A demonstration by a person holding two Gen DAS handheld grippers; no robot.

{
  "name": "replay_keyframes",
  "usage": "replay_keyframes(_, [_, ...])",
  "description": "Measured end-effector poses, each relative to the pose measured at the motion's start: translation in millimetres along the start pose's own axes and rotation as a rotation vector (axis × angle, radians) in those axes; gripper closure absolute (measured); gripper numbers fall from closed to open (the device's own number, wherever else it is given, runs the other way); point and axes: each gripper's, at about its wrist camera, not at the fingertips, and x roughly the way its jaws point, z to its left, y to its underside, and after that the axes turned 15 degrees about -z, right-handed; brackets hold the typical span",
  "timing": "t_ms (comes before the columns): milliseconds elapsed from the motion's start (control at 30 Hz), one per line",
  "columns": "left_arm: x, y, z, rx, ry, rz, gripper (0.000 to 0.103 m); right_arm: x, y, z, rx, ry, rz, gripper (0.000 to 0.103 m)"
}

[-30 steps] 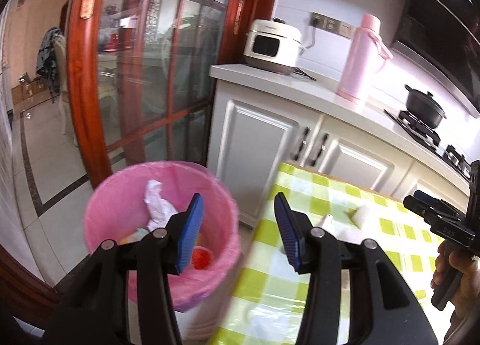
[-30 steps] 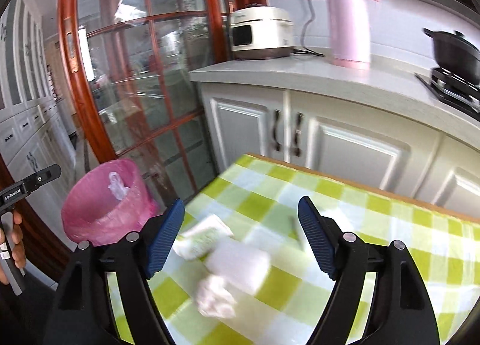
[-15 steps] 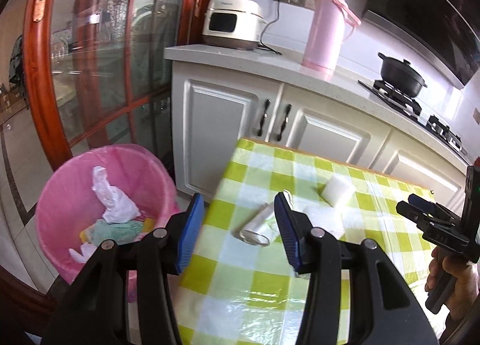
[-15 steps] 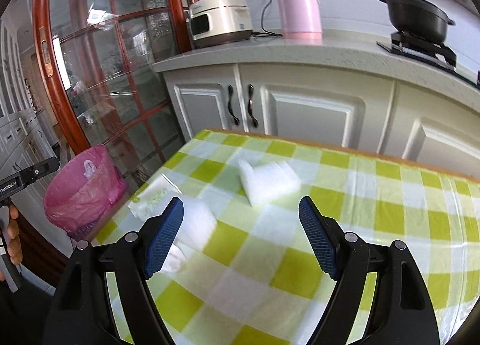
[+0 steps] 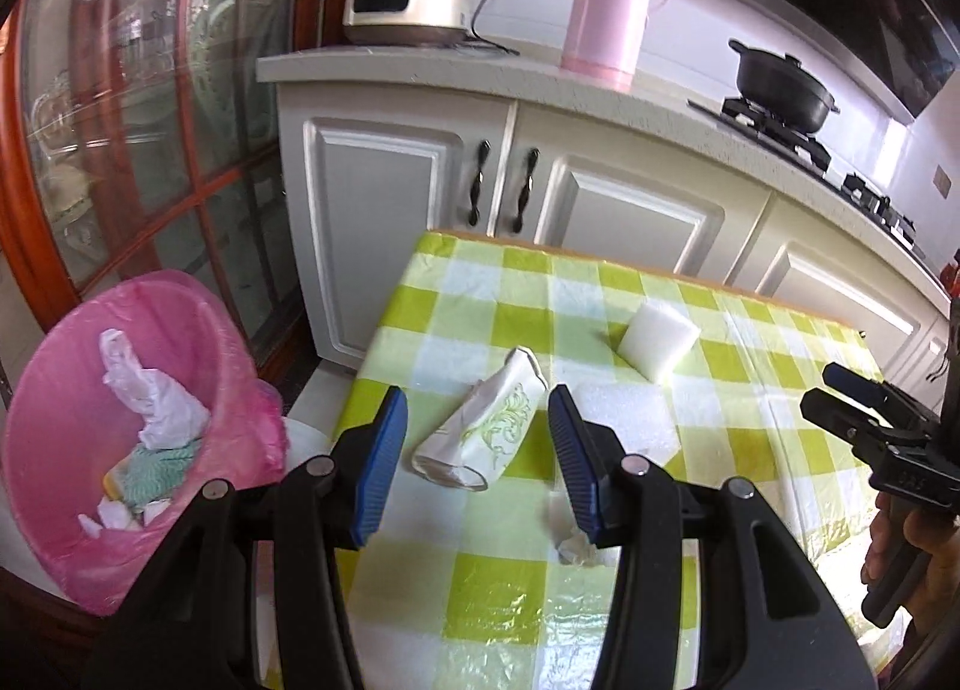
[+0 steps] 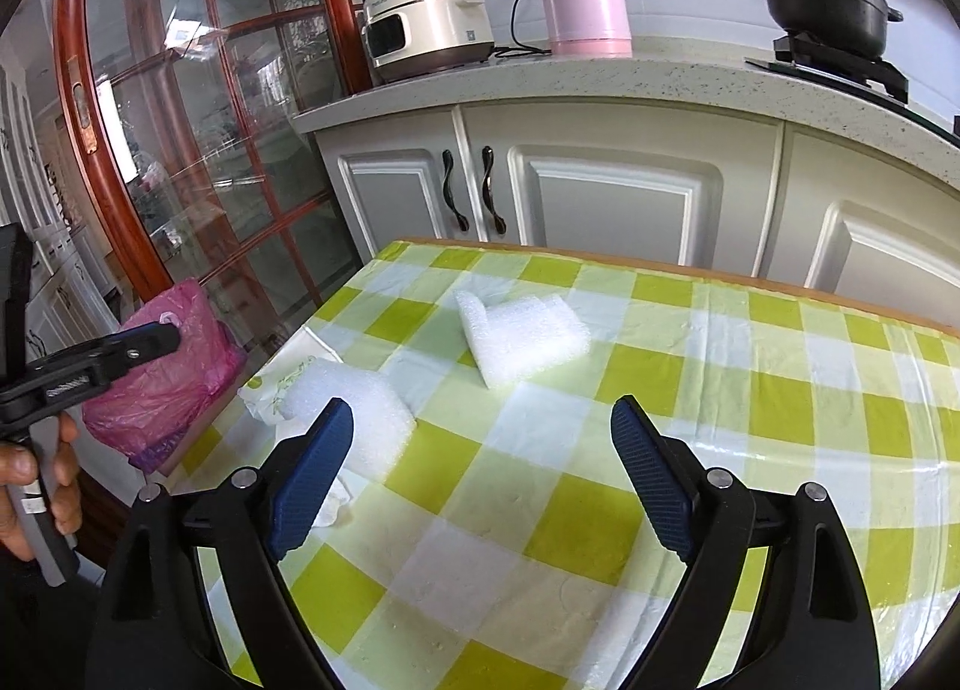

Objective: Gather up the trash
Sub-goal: 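Move both tools back over the table toward the paper cup and foam, then grasp the white paper cup with the left tool while the right tool grasps a foam sheet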

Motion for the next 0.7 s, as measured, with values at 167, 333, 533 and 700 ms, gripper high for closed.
replay_keyframes(167, [24.7,9.1,1.1,0.006,0.008,0.045,0.056,8.2,2.6,7.0,-0.010,-0.019,0.017,0.019])
replay_keyframes(333, [45.4,18.5,4.9,0.003,0.016,0.081,0.056,17.3,4.6,12.6,-0.011,-0.033,0.033,0.019])
replay_keyframes(533, [70.5,26.7,10.2,-0.009,0.032,0.119,0.056,23.8,2.6,19.3,-0.014,-0.045,0.039,0.018])
replay_keyframes(700, [86.7,31.8,15.5,-0.025,0.044,0.148,0.056,28.3,0.1,24.8,-0.018,-0.055,0.043,0.018])
